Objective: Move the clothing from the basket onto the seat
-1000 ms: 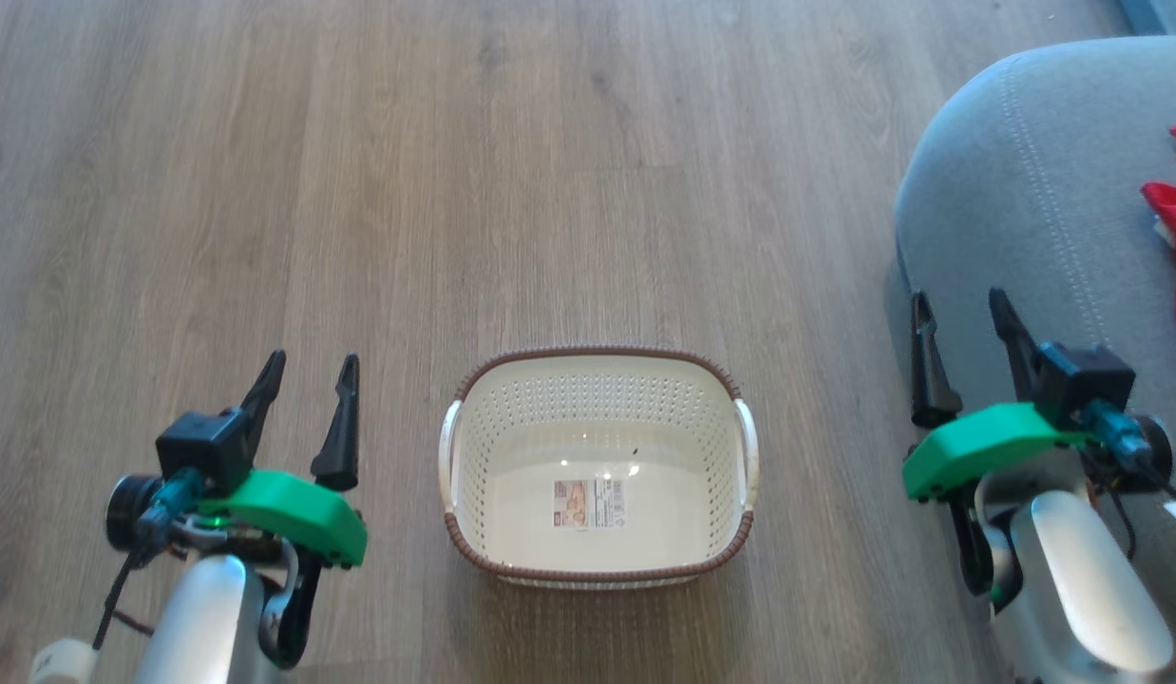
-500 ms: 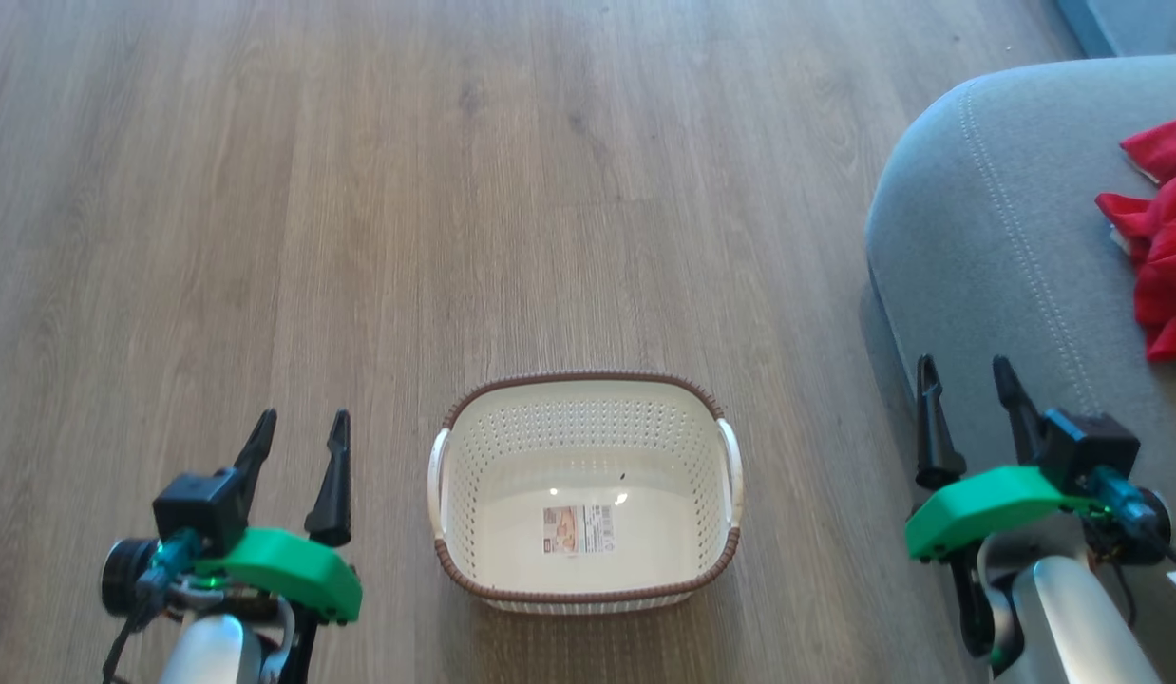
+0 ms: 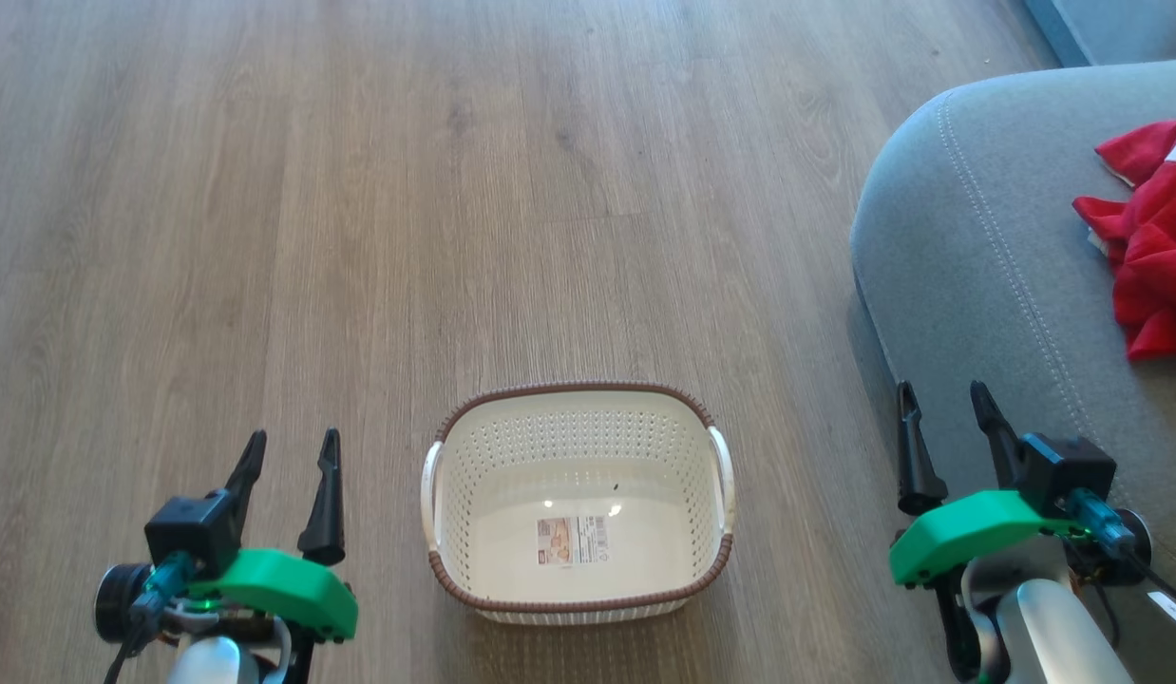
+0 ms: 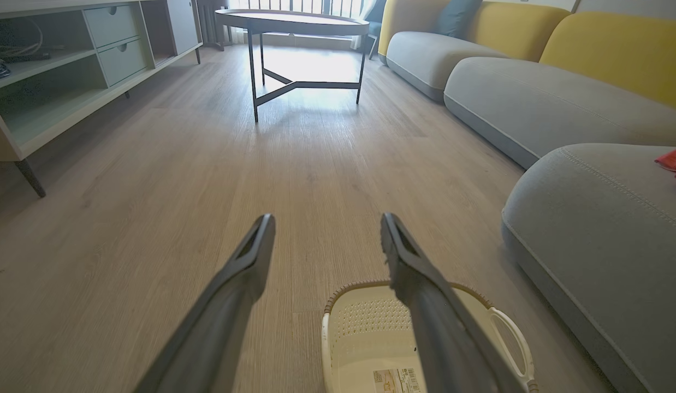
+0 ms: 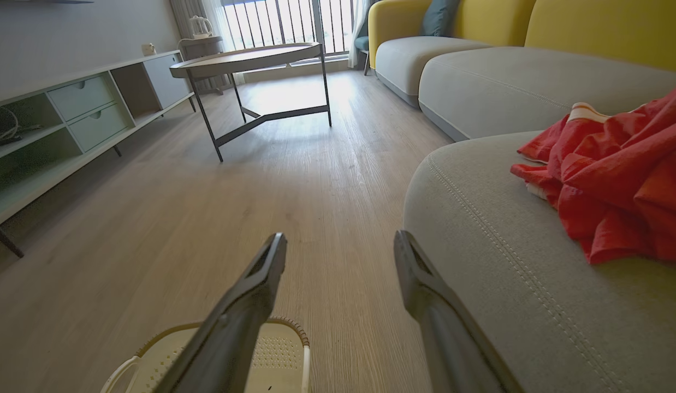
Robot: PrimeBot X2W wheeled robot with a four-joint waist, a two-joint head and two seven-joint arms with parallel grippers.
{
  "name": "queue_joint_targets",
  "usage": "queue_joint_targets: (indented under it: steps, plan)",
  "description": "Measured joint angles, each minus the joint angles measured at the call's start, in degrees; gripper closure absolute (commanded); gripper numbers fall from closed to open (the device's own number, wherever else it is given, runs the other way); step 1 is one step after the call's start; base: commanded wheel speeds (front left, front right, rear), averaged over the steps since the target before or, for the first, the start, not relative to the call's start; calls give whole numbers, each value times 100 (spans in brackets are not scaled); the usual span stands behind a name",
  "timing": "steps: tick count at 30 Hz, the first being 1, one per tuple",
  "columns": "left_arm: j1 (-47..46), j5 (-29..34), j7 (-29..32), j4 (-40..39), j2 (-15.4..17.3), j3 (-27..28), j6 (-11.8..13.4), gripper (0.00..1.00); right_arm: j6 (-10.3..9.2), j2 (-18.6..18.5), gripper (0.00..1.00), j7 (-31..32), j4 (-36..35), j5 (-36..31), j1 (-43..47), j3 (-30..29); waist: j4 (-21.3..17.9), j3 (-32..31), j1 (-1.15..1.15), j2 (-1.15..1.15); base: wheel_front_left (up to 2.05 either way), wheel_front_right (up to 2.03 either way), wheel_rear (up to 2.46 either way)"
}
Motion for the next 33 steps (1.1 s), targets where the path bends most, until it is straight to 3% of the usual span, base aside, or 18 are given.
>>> queue_joint_targets:
  steps: [17,18,23,33]
  plan:
    - [0,-32,0,-145,-30,10,0,0,0,9,0,0,29,1,8,12,-4,93,0,0,0,0,0]
    - [1,-40,1,-103,-31,9,4,100,0,9,100,2,65,0,8,21,-3,95,0,0,0,0,0]
    - [252,-60,16,350,-43,0,5,100,0,9,100,31,510,4,255,64,-1,95,0,0,0,0,0]
    - [320,-625,162,364,-51,13,5,100,0,9,100,152,528,573,348,51,30,79,0,0,0,0,0]
